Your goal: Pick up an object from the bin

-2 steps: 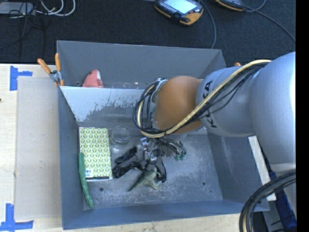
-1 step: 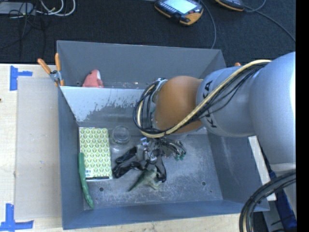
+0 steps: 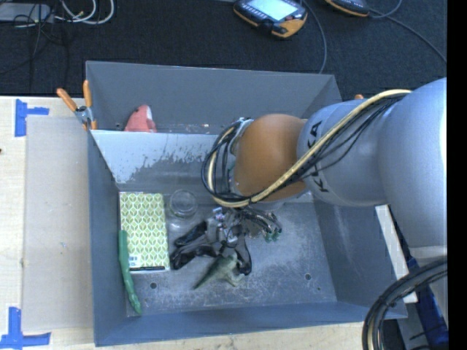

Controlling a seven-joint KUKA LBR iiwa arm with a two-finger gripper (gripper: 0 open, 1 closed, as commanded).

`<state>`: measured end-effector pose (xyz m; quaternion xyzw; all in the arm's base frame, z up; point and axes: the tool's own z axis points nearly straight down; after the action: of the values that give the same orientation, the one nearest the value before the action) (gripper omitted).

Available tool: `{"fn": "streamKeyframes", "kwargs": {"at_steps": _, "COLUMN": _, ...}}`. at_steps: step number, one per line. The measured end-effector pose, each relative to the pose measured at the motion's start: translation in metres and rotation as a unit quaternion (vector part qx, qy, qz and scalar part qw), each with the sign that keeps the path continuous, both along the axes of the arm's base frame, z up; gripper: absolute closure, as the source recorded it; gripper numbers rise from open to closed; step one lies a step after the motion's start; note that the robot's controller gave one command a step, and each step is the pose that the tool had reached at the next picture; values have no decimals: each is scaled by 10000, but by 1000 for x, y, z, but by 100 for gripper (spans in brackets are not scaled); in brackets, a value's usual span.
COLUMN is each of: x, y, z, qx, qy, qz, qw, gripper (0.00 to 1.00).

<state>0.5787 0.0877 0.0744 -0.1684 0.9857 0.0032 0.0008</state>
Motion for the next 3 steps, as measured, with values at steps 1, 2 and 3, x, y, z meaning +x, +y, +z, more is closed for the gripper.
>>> {"fn": "streamKeyframes", "kwargs": {"at_steps": 1, "x": -2, "y": 0, "z": 11, "qx": -4, "qy": 28, "qz": -4, "qw": 10000, "gripper": 100}}
{"fn": "streamKeyframes", "kwargs": {"at_steps": 2, "x": -2, "y": 0, "z": 33, "qx": -4, "qy": 22, "qz": -5, "qw": 10000, "gripper": 100}}
{"fn": "streamKeyframes", "kwargs": {"at_steps": 3, "x": -1, "y": 1, "z": 54, "qx": -2, "qy": 21, "qz": -7, "qw": 10000, "gripper": 100}}
